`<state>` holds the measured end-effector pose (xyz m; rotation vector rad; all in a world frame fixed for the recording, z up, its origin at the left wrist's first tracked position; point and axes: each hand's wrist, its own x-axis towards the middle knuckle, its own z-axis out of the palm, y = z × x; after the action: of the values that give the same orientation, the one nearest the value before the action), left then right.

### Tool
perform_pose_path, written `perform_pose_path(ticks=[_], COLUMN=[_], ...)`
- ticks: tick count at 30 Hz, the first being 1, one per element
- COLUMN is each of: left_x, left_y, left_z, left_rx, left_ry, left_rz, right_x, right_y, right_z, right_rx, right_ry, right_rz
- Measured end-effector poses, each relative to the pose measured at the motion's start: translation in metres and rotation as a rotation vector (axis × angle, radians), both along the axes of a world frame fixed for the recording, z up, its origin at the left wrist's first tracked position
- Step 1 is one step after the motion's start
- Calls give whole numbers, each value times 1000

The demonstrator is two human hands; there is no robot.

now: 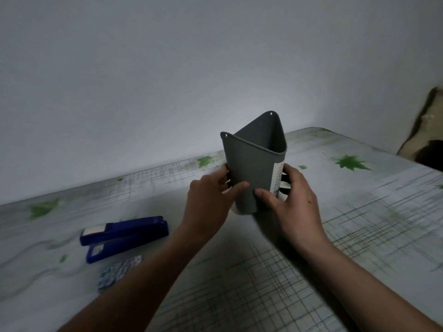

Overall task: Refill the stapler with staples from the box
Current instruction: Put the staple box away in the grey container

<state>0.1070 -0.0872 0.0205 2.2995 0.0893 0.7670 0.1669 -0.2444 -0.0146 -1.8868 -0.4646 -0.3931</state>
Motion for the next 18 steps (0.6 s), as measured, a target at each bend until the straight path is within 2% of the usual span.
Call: perform_pose_path(ticks=[10, 18], left_x=[-64, -109], left_y=[33, 50], left_z=[-2, -13], left_rx=[37, 193], left_ry=[0, 56], left_rz=[61, 237], right_x=[-47, -79], right_y=[35, 54], right_z=[0, -7], right_rx=[91, 38], right_ry=[70, 33], right_rz=[213, 297])
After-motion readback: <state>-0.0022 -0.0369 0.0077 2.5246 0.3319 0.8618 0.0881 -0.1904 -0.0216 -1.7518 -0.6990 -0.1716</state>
